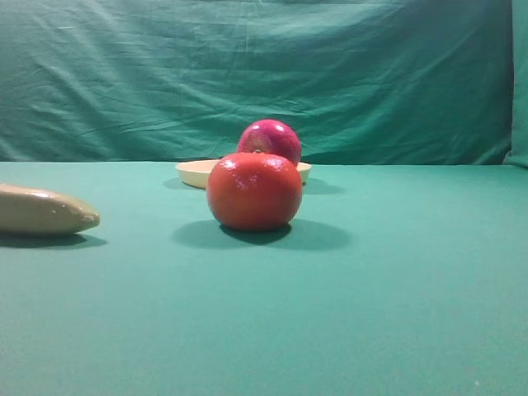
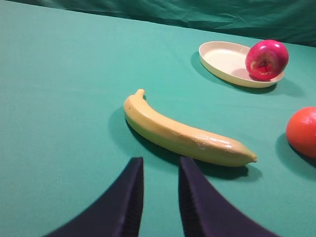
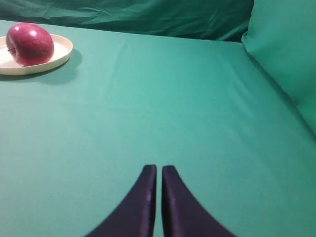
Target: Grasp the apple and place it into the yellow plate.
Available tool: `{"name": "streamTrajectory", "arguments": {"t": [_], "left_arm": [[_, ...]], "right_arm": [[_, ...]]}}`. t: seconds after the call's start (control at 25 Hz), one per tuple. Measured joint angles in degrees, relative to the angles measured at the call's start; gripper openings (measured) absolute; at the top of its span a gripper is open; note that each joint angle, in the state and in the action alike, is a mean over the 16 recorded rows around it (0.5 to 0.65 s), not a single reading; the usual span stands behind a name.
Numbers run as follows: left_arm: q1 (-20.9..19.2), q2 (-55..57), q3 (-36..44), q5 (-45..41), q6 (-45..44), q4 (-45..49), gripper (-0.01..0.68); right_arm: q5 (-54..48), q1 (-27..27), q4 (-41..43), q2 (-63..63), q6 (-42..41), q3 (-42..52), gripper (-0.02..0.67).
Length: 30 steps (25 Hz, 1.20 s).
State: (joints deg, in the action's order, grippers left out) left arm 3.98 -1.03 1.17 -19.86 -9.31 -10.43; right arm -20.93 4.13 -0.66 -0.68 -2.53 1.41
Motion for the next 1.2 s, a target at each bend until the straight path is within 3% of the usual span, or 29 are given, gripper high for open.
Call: {"name": "streamTrajectory", "arguments": {"t": [1.2], "left_arm": [[0.00,0.00,0.00,0.00,0.00,0.00,0.157]], "right_arm": [[-0.17,-0.01,-0.16,-0.01,0.00,0.09,0.000]]}}
